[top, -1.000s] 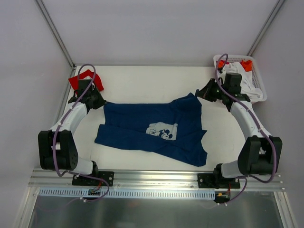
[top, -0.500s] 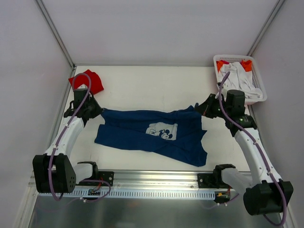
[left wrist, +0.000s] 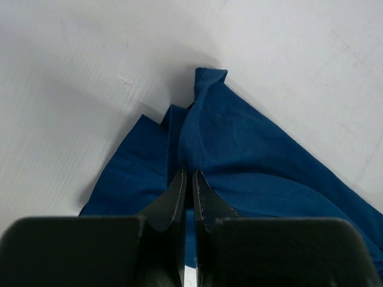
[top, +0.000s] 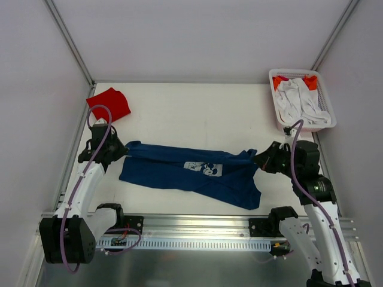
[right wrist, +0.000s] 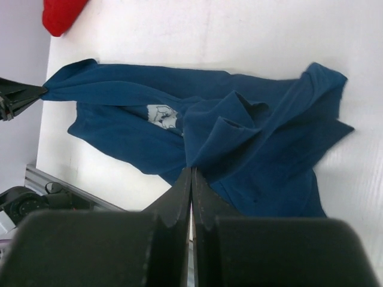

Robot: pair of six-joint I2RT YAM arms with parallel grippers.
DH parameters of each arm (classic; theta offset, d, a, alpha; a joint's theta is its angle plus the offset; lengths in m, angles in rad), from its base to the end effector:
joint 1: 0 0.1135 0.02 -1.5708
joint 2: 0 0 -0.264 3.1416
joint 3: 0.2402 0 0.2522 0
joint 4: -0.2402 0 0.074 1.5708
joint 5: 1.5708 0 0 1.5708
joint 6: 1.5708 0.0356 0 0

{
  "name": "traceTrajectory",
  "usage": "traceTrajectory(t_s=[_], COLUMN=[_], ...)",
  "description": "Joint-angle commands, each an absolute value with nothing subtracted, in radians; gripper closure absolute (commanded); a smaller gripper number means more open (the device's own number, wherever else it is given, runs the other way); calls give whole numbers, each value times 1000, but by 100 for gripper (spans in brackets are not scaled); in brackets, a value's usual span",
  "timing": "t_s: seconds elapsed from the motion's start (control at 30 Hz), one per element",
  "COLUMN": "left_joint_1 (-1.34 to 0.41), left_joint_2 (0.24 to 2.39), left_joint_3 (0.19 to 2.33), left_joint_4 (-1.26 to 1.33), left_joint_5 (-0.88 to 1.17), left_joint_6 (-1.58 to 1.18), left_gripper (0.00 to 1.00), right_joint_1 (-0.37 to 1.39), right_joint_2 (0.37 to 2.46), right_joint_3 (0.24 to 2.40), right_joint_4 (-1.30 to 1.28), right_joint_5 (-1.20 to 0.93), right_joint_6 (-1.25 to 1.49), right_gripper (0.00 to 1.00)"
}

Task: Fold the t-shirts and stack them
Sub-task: Fold the other side of the tshirt into a rectangle

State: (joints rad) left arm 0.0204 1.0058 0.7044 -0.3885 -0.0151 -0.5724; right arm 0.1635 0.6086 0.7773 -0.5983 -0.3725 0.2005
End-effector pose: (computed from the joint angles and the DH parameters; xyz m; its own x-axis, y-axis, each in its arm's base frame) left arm 0.2149 0.0049 0.2513 -0.5175 -0.5523 -0.6536 -0.3716 0.8331 -0.4097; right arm 0.1284 0.0343 0.3201 -0.4979 0.1059 -0.8607 -0.3866 0.8613 0.3296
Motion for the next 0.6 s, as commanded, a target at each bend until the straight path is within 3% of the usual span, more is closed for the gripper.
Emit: traceTrajectory(t_s=[0.0,0.57], left_joint_1=[21,44], left_joint_2=[962,945], left_joint_3=[673,563], left_joint_4=[-423,-437], left_joint_5=[-61,-94], left_joint_6=[-597,-615], left_gripper=[100,100], right_joint_1=[172,172], right_joint_2=[546,302], right_joint_3=[758,614], right_joint_4=[-704,-925], right_joint_5=[-301,-245], right_joint_6=[232,344], right_gripper=[100,100])
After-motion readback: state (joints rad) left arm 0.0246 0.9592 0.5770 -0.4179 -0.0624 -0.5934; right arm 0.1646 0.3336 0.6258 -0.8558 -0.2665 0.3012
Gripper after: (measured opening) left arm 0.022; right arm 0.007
